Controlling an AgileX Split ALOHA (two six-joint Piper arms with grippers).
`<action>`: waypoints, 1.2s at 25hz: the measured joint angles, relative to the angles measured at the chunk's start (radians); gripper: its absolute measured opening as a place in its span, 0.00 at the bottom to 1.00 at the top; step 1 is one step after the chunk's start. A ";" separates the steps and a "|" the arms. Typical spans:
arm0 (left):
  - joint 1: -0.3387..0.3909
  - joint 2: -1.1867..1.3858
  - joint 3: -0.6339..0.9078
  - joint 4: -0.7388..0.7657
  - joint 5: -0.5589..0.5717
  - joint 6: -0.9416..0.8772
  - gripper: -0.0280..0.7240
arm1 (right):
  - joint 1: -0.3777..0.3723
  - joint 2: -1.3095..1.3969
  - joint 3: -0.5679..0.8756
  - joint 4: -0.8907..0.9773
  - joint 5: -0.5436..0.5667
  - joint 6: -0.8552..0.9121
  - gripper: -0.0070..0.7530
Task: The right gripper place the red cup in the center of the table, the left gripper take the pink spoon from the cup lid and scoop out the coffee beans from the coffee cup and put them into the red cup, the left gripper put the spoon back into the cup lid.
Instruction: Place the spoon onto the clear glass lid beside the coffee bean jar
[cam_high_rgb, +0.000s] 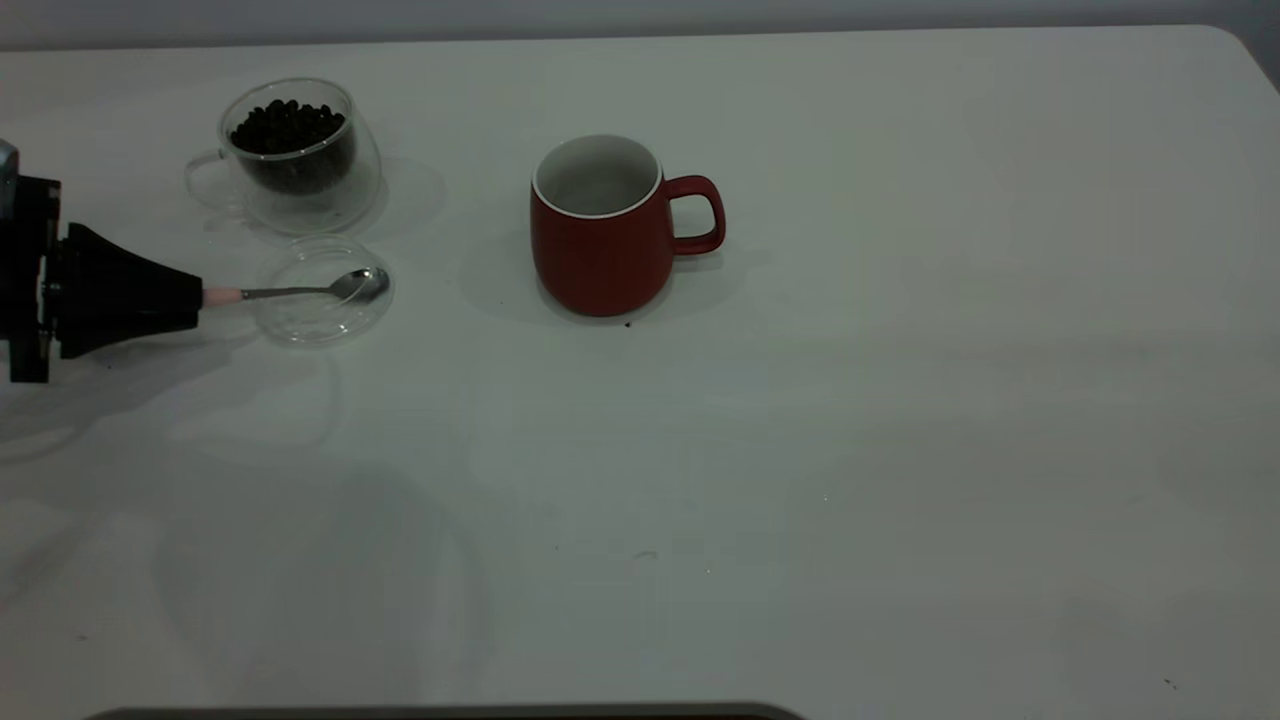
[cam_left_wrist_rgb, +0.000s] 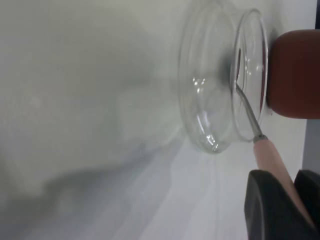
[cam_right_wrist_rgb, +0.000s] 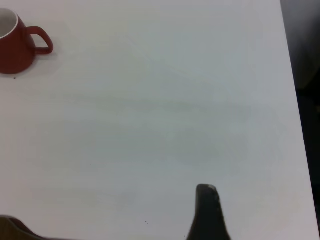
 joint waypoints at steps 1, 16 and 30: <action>0.000 0.004 0.000 -0.004 0.002 0.000 0.20 | 0.000 0.000 0.000 0.000 0.000 0.000 0.79; 0.000 0.008 0.000 -0.016 0.001 0.000 0.24 | 0.000 0.000 0.000 0.000 0.000 0.000 0.79; 0.000 0.008 0.000 -0.016 -0.013 0.000 0.67 | 0.000 0.000 0.000 0.000 0.000 0.000 0.79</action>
